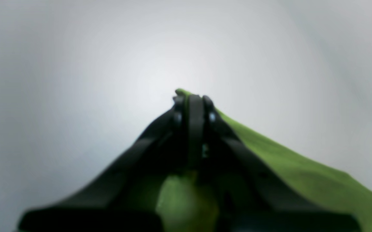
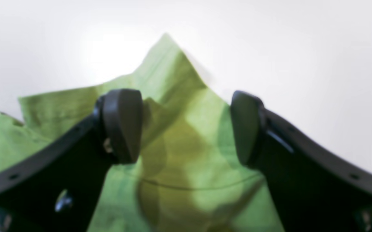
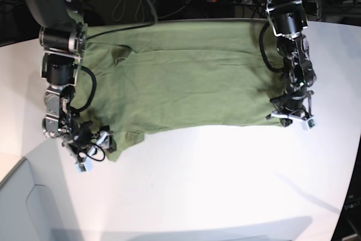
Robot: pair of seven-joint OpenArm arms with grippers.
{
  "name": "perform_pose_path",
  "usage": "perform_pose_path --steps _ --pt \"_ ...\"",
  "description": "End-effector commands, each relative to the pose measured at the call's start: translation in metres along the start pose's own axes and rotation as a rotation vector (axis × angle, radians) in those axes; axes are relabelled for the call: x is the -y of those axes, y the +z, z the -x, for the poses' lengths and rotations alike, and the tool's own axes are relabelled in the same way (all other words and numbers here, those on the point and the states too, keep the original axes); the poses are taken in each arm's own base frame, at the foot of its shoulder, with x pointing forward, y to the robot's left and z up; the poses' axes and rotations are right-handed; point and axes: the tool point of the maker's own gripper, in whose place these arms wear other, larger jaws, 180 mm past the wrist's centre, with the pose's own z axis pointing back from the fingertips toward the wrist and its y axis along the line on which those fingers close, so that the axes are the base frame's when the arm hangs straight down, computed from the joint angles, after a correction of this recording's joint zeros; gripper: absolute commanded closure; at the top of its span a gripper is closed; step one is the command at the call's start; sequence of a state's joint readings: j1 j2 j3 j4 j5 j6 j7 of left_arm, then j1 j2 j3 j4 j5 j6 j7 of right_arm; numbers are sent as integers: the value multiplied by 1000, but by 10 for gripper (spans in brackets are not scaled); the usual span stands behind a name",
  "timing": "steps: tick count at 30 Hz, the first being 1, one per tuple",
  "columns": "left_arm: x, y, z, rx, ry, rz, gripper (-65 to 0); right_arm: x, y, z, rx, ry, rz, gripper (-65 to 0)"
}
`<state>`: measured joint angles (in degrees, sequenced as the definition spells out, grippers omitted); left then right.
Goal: Fold the T-shirt properly
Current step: 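Grasp the hem corners with both grippers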
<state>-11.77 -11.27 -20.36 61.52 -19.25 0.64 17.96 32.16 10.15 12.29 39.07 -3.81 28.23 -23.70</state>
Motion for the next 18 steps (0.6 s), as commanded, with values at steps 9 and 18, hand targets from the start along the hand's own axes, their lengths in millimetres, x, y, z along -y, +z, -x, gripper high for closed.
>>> perform_pose_path --steps 9,18 --pt "2 0 -16 33 -7 6 0 -6 0 -19 18 62 -13 0" --pt "6 17 -30 90 -44 24 0 -11 27 -38 124 161 27 0"
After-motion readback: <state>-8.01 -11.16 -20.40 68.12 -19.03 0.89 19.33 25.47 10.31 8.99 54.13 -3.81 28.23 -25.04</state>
